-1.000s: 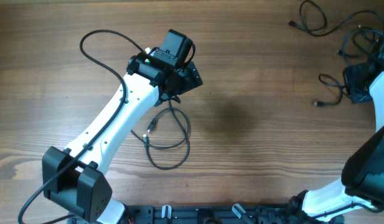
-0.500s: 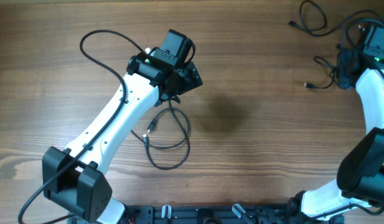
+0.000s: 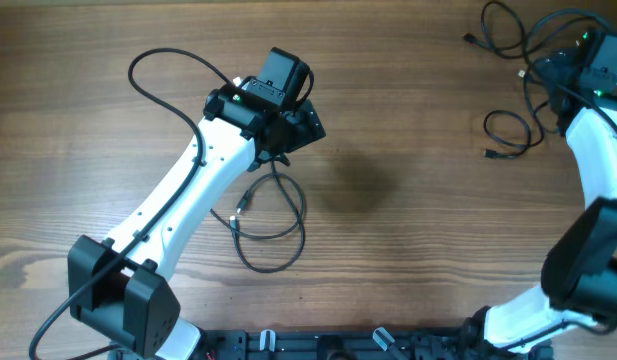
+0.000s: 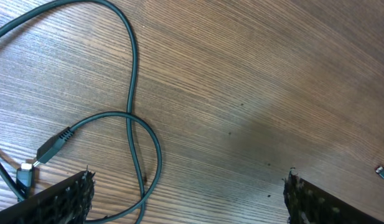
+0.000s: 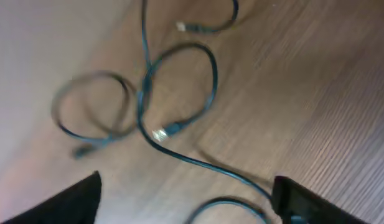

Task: Untangle cables
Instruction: 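Lay the cable down at the top right and open the right gripper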

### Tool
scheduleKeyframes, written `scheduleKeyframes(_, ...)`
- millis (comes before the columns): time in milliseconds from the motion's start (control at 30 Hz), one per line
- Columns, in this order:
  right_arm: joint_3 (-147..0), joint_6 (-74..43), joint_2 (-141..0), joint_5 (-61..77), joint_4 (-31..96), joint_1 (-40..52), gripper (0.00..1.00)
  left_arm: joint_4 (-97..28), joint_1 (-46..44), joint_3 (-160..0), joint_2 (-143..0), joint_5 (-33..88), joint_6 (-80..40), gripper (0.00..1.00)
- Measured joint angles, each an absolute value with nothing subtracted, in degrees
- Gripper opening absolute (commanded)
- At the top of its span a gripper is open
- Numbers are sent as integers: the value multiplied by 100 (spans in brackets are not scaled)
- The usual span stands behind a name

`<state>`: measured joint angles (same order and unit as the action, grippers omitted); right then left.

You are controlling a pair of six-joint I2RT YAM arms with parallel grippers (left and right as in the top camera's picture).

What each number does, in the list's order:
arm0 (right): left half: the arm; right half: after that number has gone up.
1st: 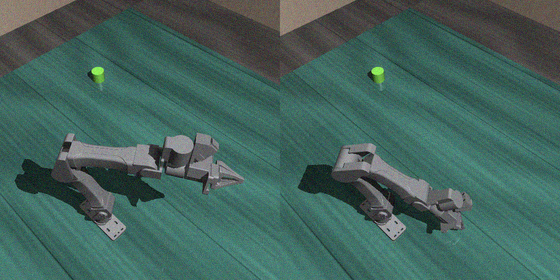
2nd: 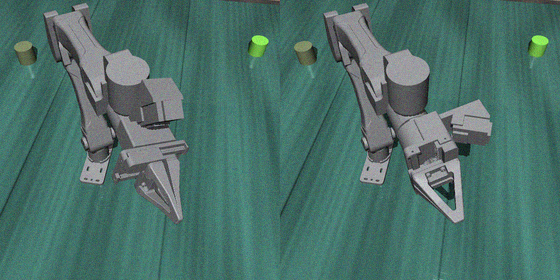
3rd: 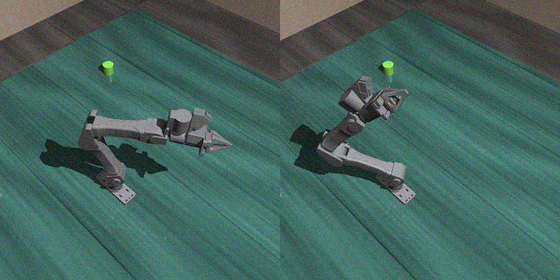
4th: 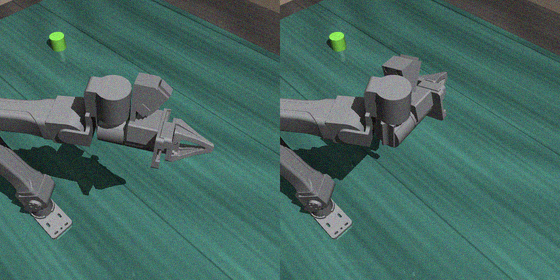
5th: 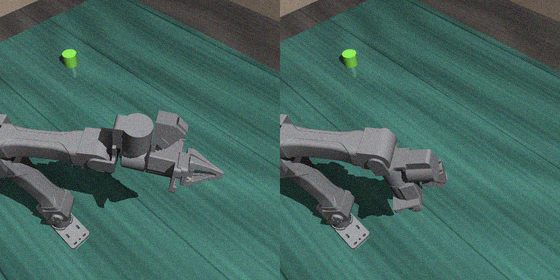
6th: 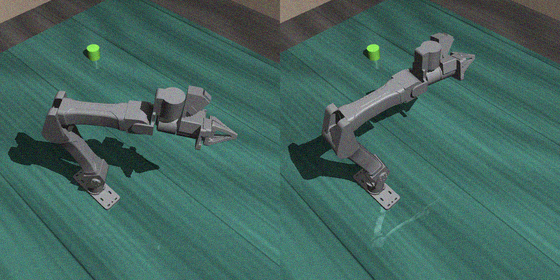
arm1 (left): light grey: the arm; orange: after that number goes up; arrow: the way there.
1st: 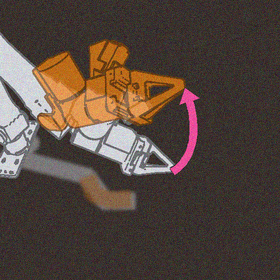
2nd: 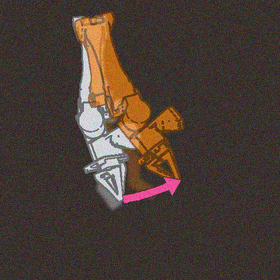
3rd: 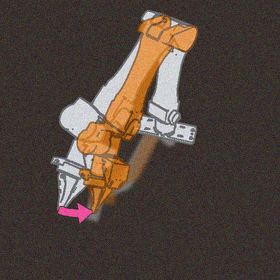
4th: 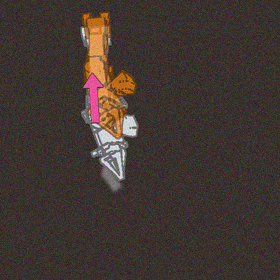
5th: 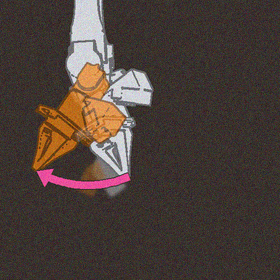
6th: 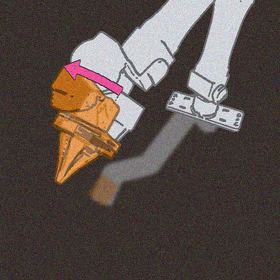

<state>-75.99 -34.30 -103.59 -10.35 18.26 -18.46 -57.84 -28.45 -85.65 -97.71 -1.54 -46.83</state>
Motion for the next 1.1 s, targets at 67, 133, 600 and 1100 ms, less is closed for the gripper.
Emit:
scheduleKeyframes(67,-7669,-2792,-10847,-578,2049,-2058,95,-5778,-2845,-8565,-9771,-154,-4683,100)
scheduleKeyframes(133,-7686,-2383,-11360,-185,2147,-2320,89,-5784,-2845,-8565,-9771,-154,-4683,100)
scheduleKeyframes(600,-7822,-1876,-11990,314,2366,-2484,4,-5784,-2845,-8565,-9771,-154,-4683,100)
scheduleKeyframes(1100,-7813,-3430,-11056,209,2447,-2705,54,-5782,-2845,-8565,-9773,-154,-4683,100)
